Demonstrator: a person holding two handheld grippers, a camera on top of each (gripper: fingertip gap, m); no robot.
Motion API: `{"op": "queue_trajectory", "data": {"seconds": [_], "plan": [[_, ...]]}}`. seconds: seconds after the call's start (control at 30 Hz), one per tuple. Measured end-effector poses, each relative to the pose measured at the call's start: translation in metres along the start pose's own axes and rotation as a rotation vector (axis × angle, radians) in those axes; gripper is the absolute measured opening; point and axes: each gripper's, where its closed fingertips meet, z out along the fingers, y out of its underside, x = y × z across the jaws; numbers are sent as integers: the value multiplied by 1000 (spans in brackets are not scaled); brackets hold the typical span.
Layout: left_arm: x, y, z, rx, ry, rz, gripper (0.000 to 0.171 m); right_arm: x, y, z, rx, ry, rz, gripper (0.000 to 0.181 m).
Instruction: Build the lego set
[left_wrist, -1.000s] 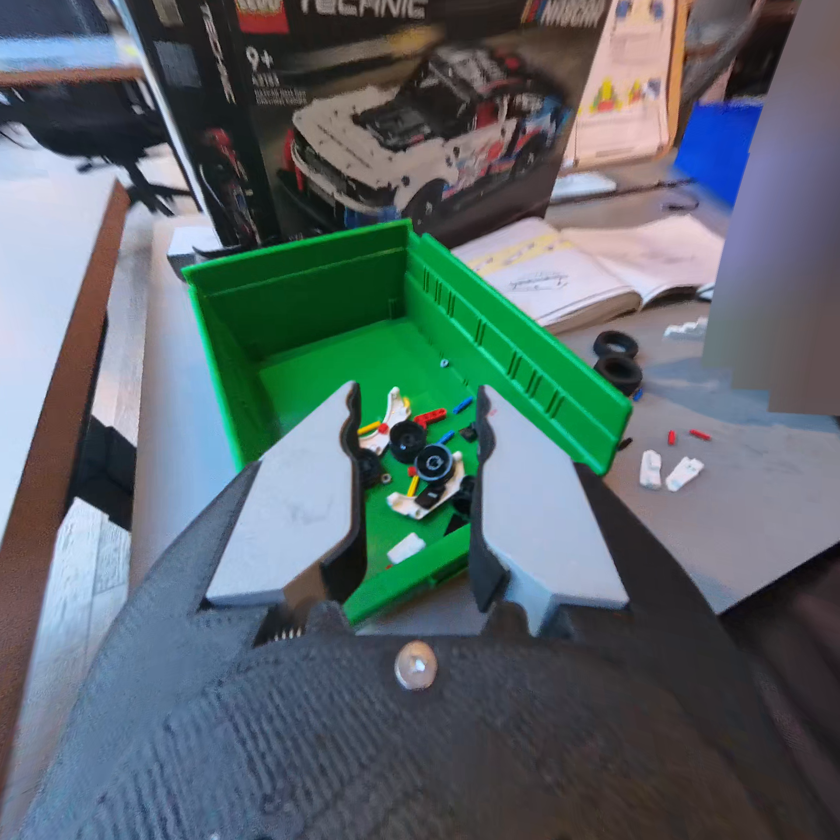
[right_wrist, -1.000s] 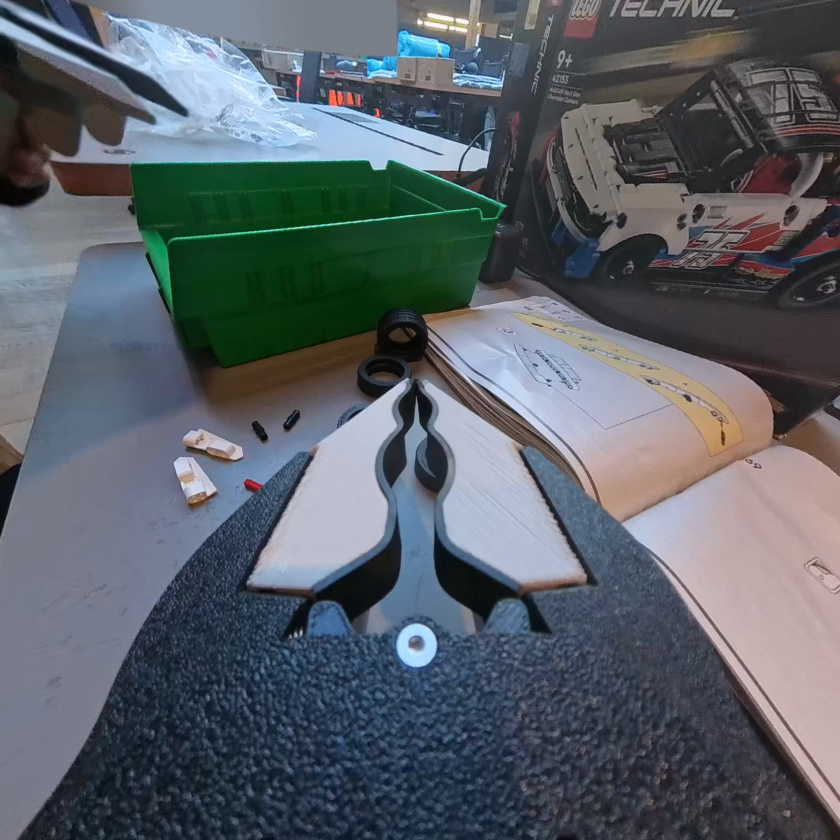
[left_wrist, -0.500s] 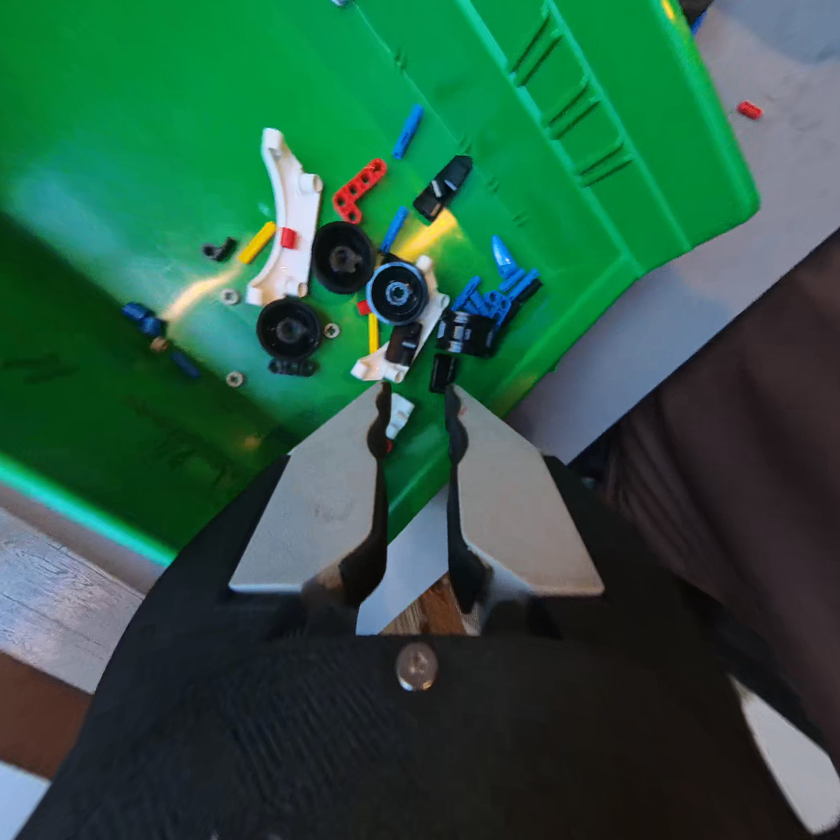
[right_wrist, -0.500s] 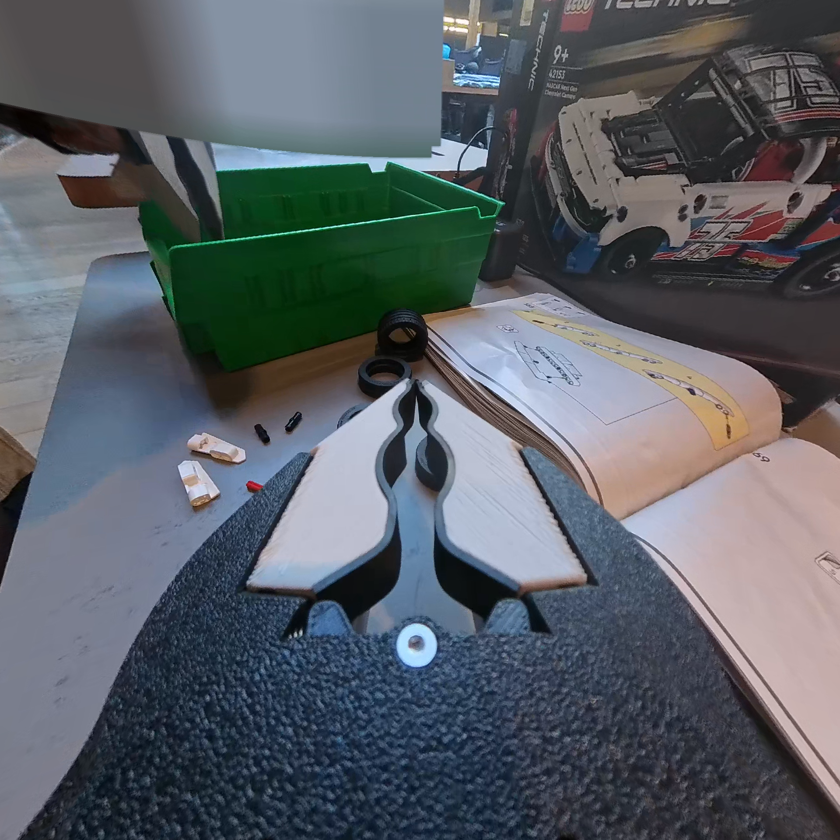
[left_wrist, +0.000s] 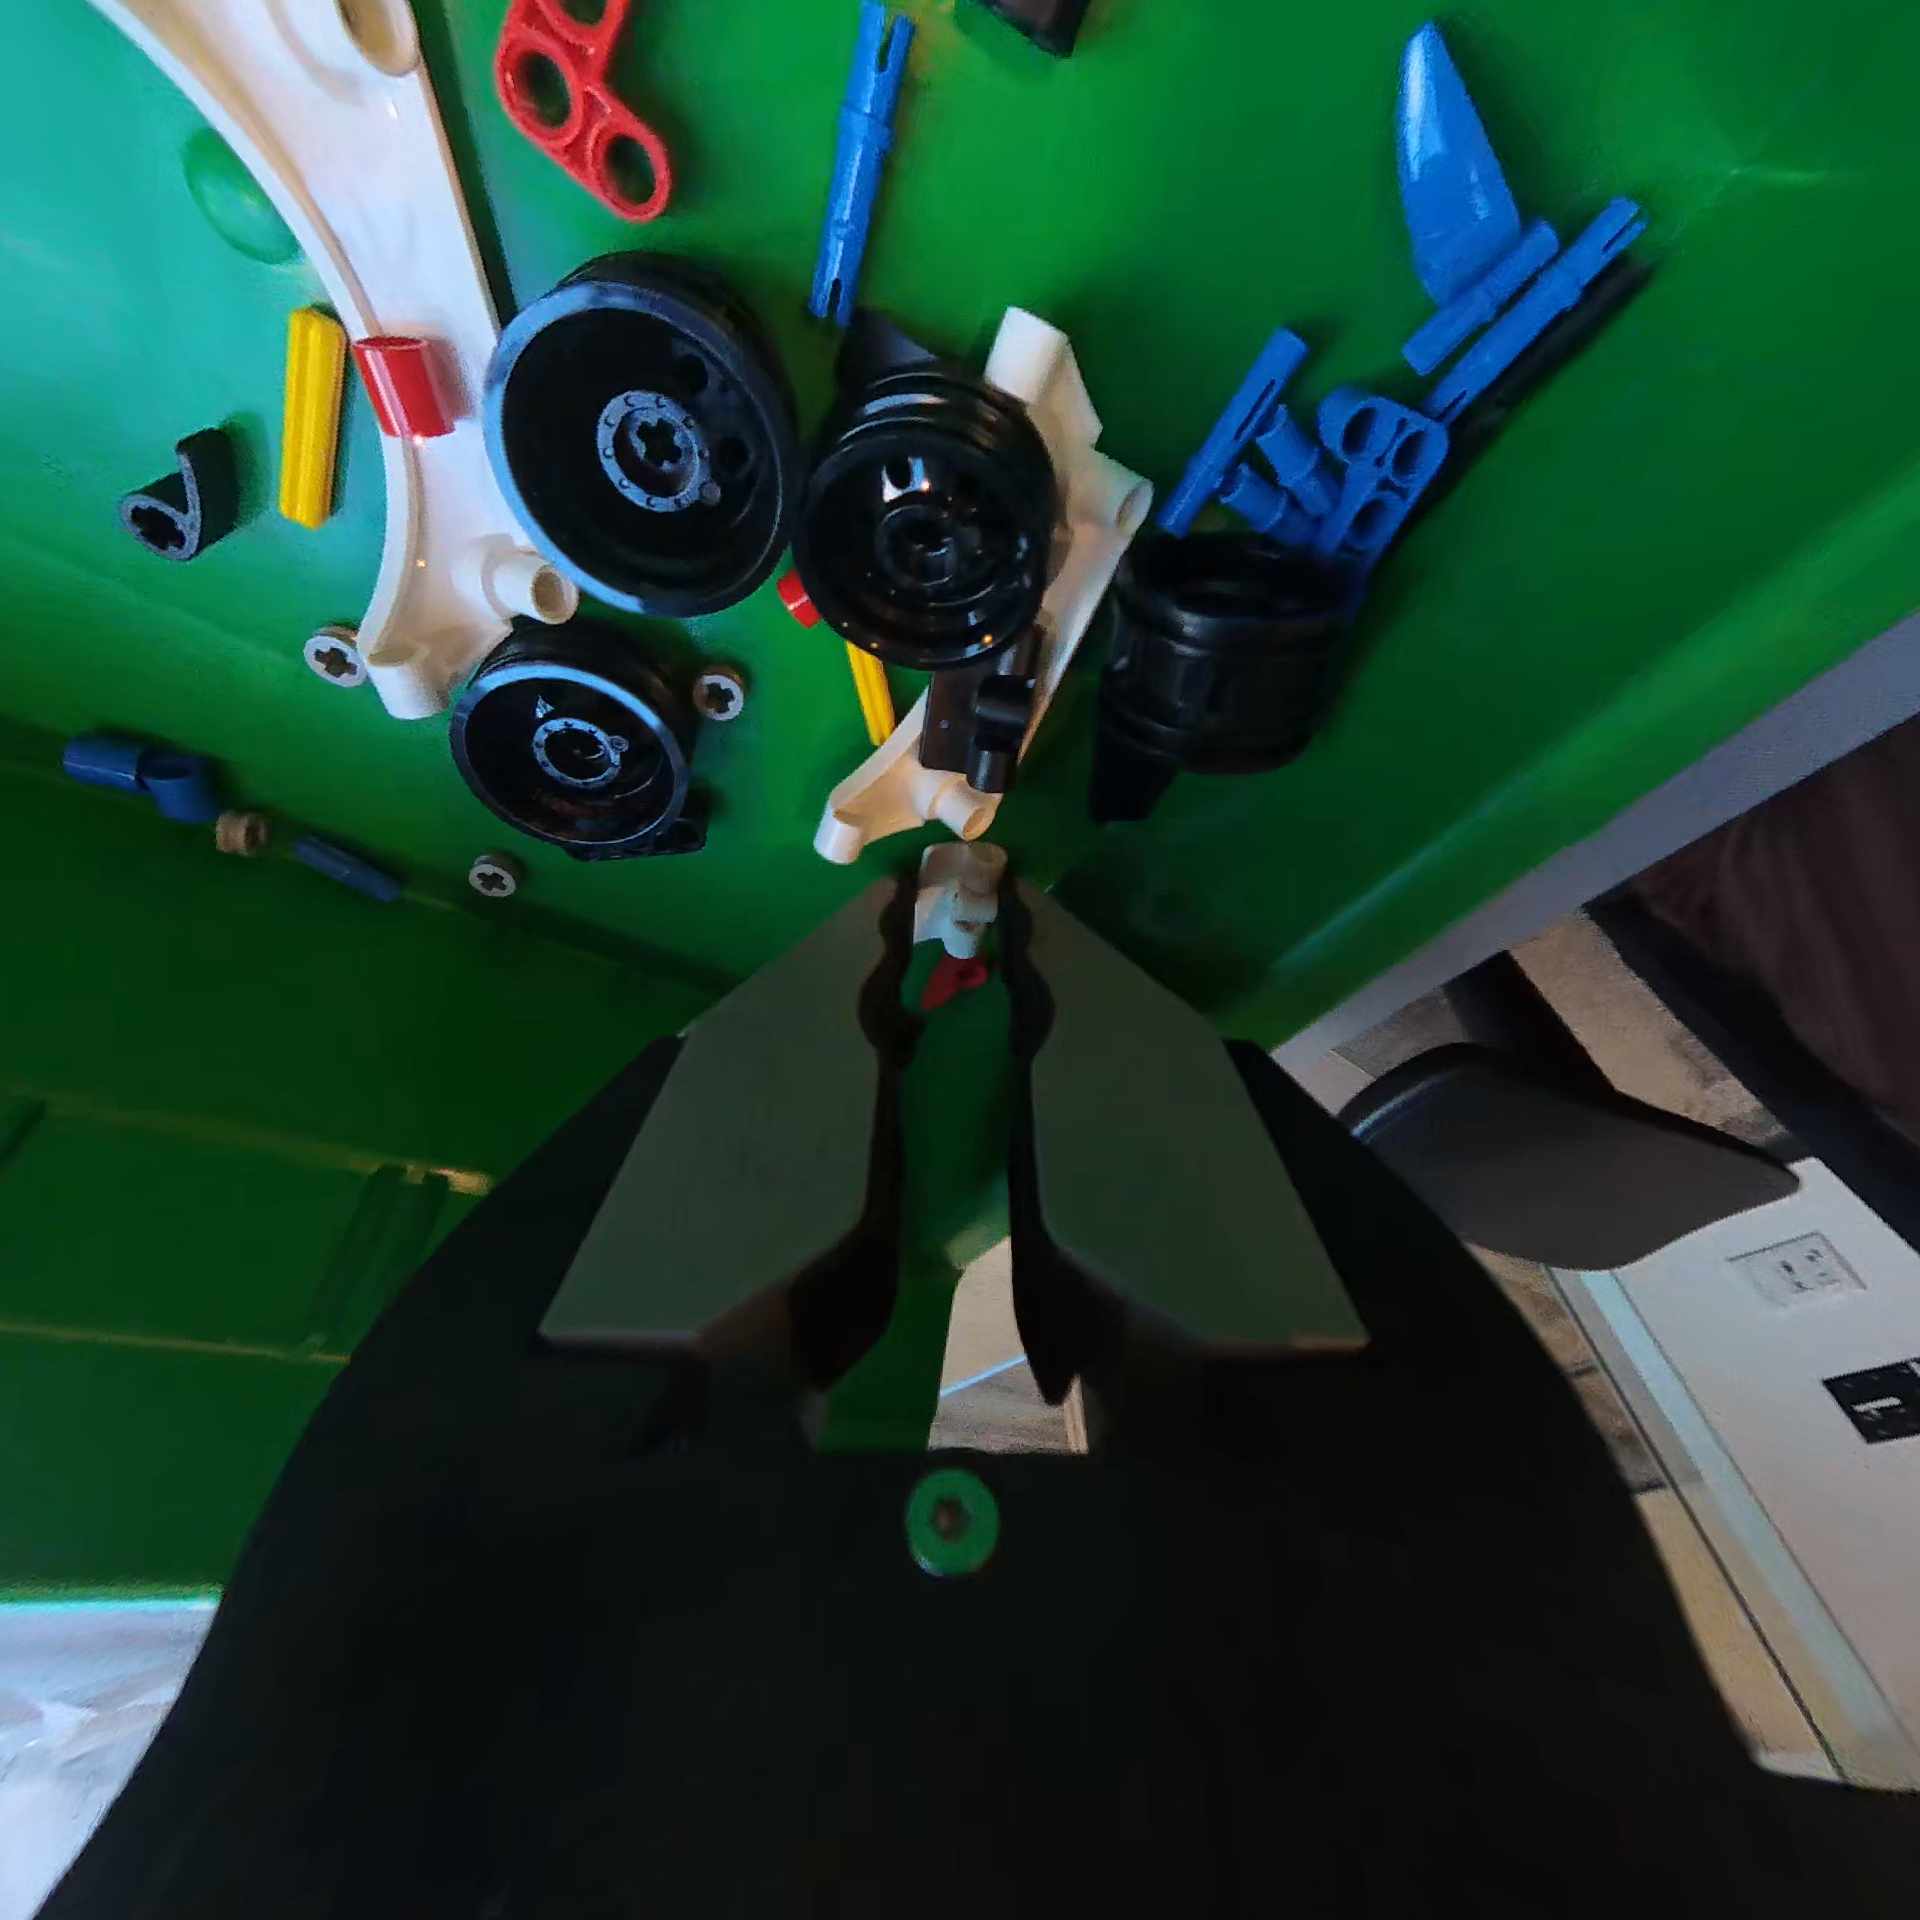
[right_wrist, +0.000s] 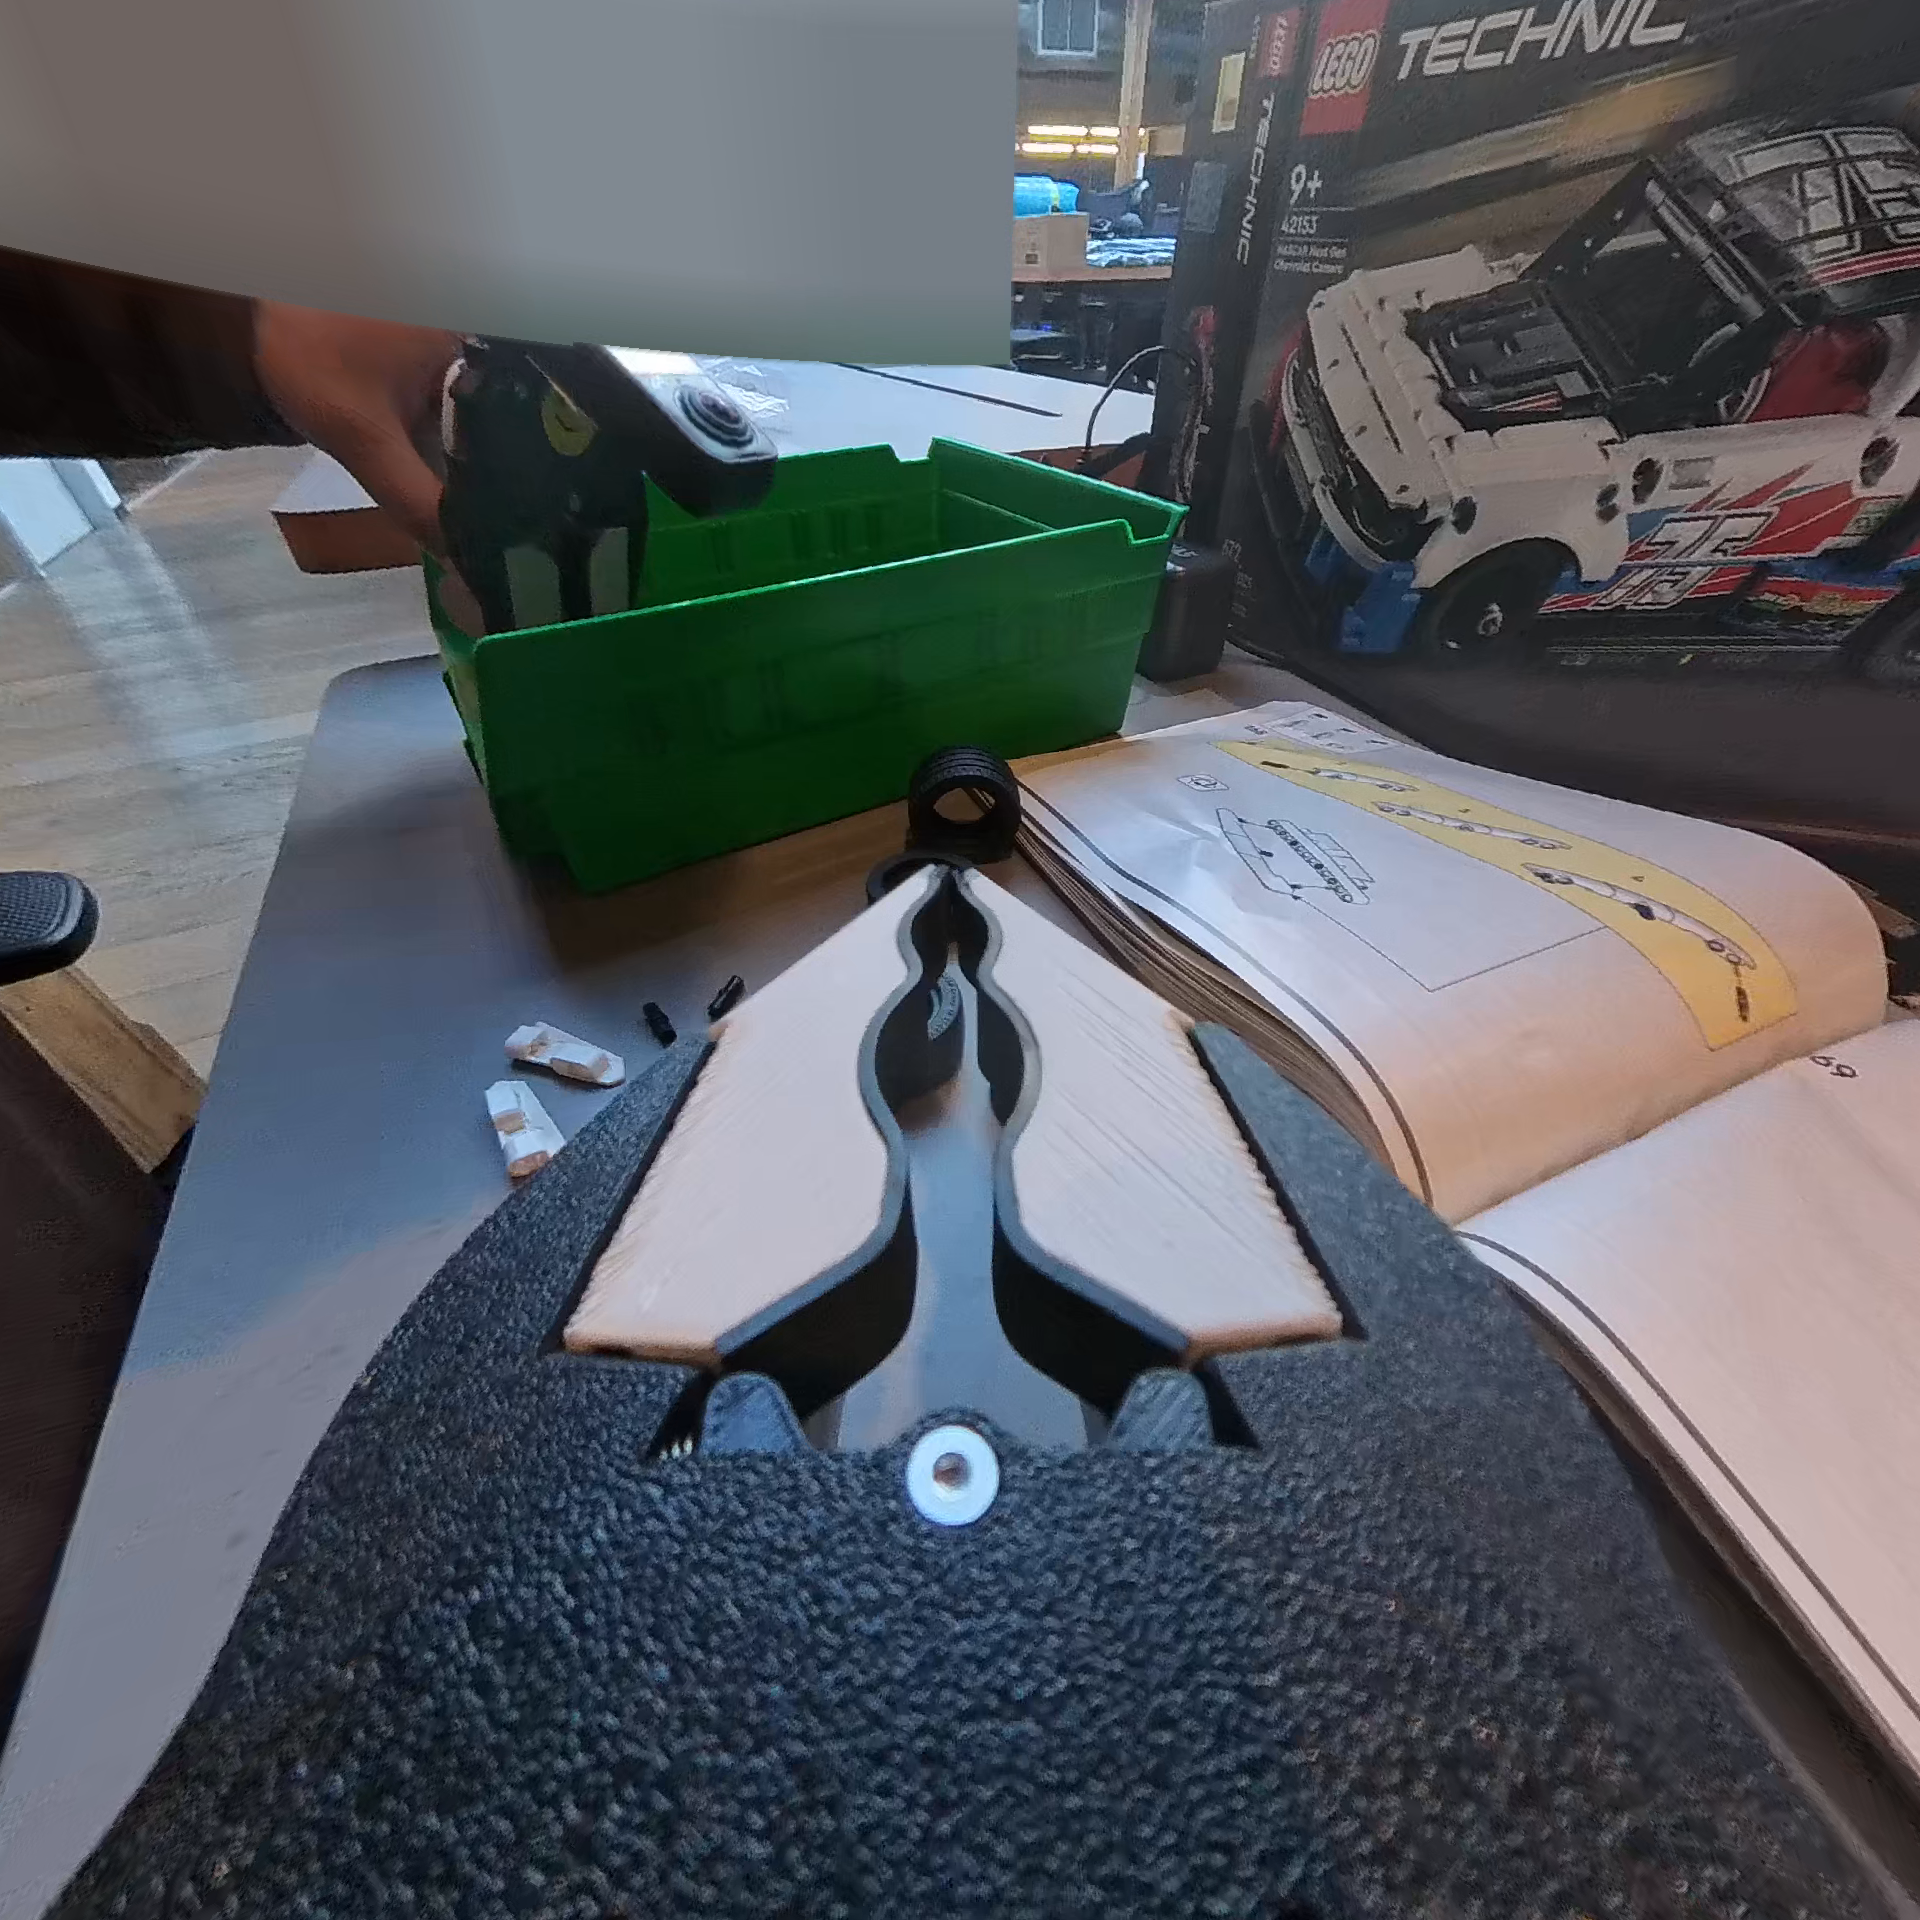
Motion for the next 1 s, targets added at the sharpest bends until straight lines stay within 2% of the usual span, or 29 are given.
{"op": "queue_trajectory", "data": {"seconds": [0.23, 0.4, 0.43, 0.5, 0.63, 0.73, 0.87, 1.0], "plan": [[-7, -4, -11, 98, -24, -49, 12, -4, -1, -3, 10, -21, 14, 0], [-22, -2, -51, 227, -257, -60, 13, -5, 0, -2, 6, -21, 9, 1], [-25, -4, -64, 277, -318, -62, 13, -5, 0, -2, 5, -22, 11, 1], [-23, -21, -94, 453, -442, -35, 14, -5, -1, -2, 6, -21, 13, 2], [18, -71, -151, 855, -605, 72, 13, -14, 2, 4, -20, -66, 39, 13], [78, -116, -176, 1150, -607, 171, 12, -37, 1, 11, -65, -154, 66, 22], [147, -159, -170, 1297, -595, 310, 12, -69, -19, 9, -79, -233, 39, 25], [175, -176, -153, 1337, -712, 398, 12, -90, -28, -9, -87, -325, 19, 24]]}}
